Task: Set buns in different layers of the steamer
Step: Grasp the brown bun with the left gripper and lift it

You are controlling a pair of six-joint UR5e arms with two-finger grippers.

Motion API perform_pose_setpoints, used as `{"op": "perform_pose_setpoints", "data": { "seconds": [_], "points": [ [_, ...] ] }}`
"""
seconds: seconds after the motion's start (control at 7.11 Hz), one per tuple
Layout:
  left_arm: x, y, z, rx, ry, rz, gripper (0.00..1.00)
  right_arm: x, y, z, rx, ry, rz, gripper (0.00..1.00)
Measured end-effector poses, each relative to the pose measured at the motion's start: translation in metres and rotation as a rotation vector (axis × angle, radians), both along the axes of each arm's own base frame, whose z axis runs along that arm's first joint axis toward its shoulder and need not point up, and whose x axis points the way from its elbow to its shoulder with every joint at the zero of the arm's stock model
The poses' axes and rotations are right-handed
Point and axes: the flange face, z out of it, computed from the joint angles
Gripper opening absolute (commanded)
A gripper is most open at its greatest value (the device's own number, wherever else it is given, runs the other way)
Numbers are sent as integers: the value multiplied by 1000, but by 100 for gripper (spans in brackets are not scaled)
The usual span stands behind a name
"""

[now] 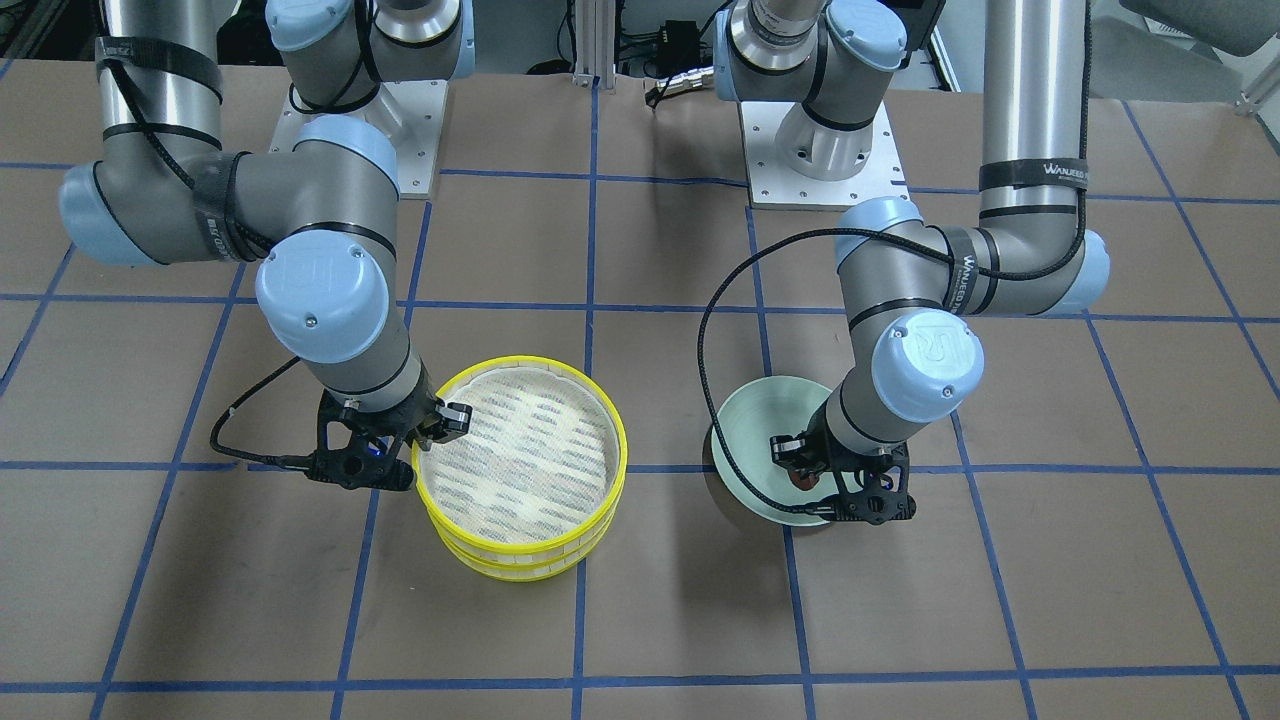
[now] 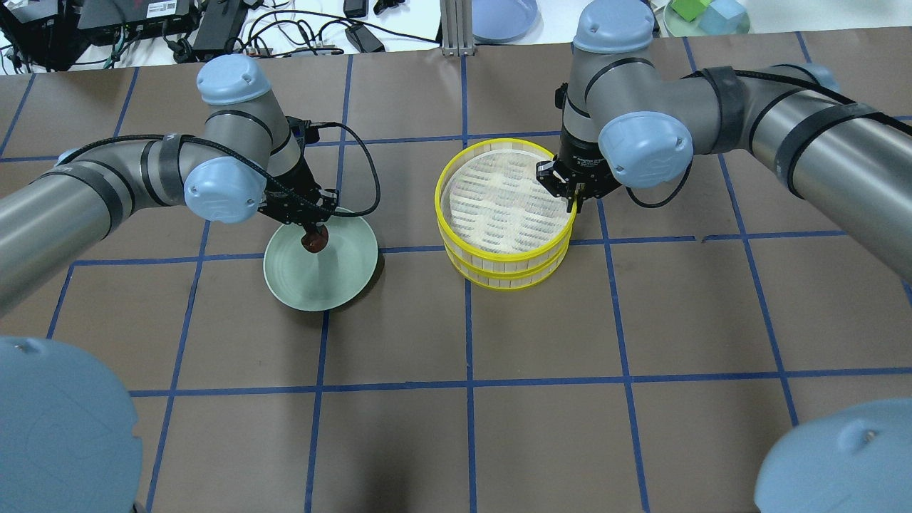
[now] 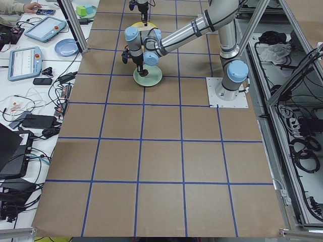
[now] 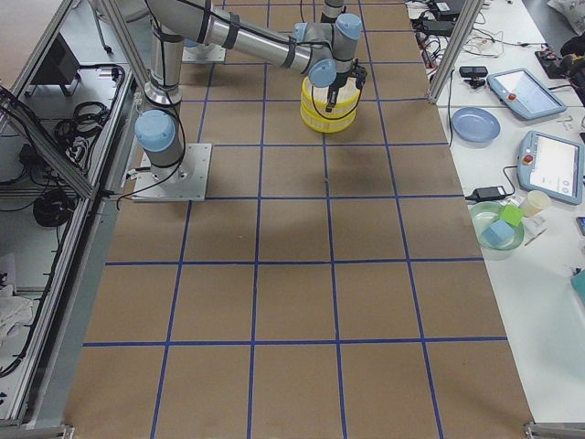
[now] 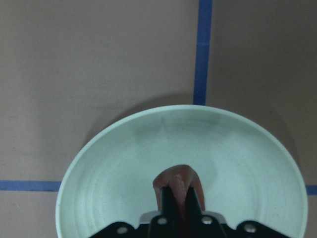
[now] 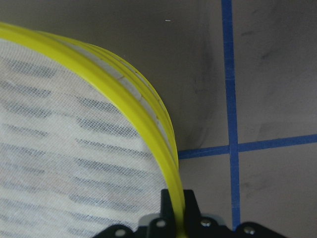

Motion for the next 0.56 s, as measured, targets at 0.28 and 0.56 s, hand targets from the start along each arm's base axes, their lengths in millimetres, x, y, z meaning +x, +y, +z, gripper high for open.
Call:
{"op": "perform_pose_setpoints", "data": {
  "seconds": [0.28,0.56],
  "points": [
    [2,-2,25,-47,-4,2,1,-6,-2,0,-2,-4,10,0],
    [-2,-5,56,-108,-1,1,1,-8,-4,-1,-6,-8,14,0]
  ]
}}
